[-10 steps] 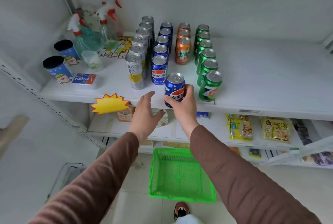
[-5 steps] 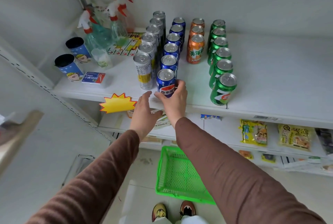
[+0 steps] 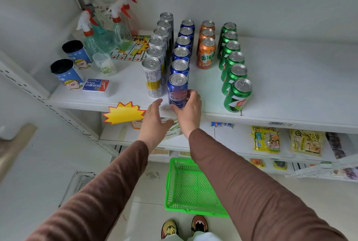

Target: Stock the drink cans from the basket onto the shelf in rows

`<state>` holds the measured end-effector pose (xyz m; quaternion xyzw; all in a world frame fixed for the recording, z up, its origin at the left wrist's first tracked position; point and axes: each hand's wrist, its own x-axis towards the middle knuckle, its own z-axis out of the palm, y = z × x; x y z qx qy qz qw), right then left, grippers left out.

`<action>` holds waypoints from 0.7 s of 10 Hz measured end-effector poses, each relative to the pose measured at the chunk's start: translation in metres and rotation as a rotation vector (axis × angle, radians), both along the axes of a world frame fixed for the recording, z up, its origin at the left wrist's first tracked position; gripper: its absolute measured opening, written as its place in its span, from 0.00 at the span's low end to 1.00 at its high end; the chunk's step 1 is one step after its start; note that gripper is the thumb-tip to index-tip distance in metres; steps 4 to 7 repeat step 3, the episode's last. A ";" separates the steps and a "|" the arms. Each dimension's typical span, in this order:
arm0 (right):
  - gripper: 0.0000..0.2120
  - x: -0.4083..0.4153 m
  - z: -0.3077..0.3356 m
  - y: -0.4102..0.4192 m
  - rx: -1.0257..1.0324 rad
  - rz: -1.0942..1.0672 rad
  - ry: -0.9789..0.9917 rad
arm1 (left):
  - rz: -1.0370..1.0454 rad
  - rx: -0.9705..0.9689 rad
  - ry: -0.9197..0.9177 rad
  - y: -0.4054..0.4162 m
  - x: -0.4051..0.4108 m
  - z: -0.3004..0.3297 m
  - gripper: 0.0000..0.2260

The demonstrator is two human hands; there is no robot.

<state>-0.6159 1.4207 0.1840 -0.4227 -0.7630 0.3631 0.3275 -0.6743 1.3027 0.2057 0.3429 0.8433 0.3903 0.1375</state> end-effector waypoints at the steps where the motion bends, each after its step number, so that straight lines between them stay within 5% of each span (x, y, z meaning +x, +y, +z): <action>1: 0.36 0.011 0.007 -0.001 -0.066 0.033 0.008 | -0.018 0.000 -0.001 -0.003 0.004 0.004 0.35; 3: 0.21 0.076 0.031 -0.001 -0.080 0.151 0.100 | -0.034 0.066 0.011 -0.005 0.030 0.018 0.33; 7: 0.21 0.076 0.031 -0.001 -0.080 0.151 0.100 | -0.034 0.066 0.011 -0.005 0.030 0.018 0.33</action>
